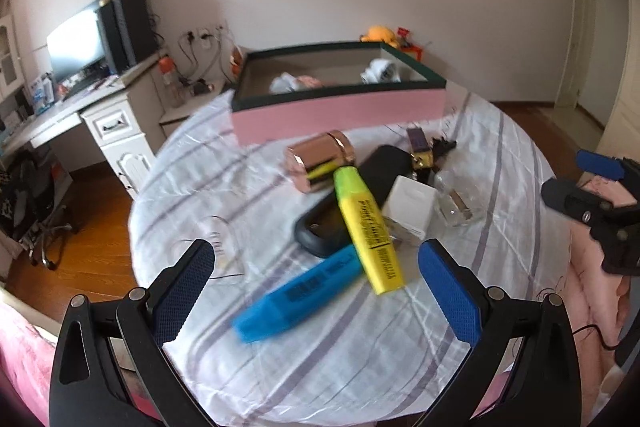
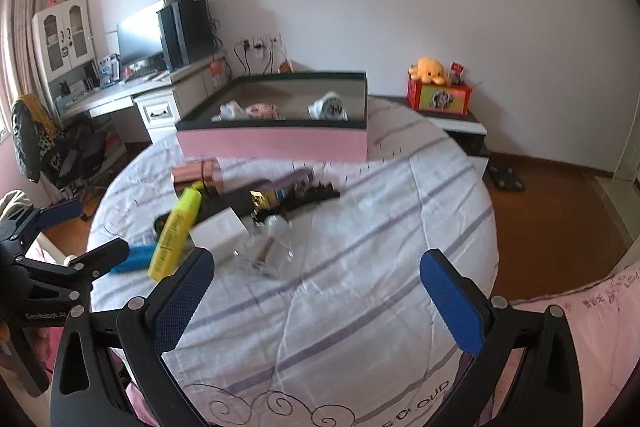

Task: Organize rigid objects
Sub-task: 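Withdraw both tools from the box back over the remaining items, then grasp the yellow highlighter with the left tool while the right tool grasps the glass bottle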

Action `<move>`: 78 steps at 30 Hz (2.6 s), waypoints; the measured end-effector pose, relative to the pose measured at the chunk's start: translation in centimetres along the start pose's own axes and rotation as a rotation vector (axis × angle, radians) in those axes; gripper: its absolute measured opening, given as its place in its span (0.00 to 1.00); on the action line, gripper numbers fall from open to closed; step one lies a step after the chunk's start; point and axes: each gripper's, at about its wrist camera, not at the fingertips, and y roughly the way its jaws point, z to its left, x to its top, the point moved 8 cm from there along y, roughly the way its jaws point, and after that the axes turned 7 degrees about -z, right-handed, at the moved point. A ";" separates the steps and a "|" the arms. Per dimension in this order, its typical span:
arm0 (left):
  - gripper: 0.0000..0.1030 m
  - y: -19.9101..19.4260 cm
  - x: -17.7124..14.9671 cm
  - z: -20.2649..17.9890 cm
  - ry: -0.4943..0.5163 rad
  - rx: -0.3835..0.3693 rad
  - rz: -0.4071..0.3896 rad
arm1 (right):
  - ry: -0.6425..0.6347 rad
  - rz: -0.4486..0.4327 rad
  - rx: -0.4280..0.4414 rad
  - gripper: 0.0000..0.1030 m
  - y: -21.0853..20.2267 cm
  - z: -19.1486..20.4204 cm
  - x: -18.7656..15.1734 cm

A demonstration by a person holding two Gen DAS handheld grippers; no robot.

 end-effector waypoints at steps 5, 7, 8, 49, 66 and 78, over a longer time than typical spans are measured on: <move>1.00 2.3 -0.4 -0.7 0.014 0.012 0.040 | 0.017 0.048 0.006 1.00 1.4 -0.8 -1.5; 1.00 3.0 -0.4 -0.7 0.010 0.015 0.049 | 0.021 0.056 0.011 1.00 1.8 -1.0 -1.7; 0.98 3.3 -0.5 -0.6 0.005 0.013 0.058 | 0.022 0.061 0.014 1.00 1.9 -1.0 -1.9; 0.15 5.1 -3.7 8.4 -0.175 -0.001 0.134 | -0.048 0.170 0.016 0.49 8.5 1.4 -2.7; 0.15 4.9 -2.5 7.9 -0.126 0.039 0.088 | -0.047 0.152 0.020 0.49 8.3 0.8 -2.4; 0.15 2.1 0.5 7.2 -0.079 0.052 0.013 | -0.044 0.118 0.064 0.49 6.5 1.6 -0.8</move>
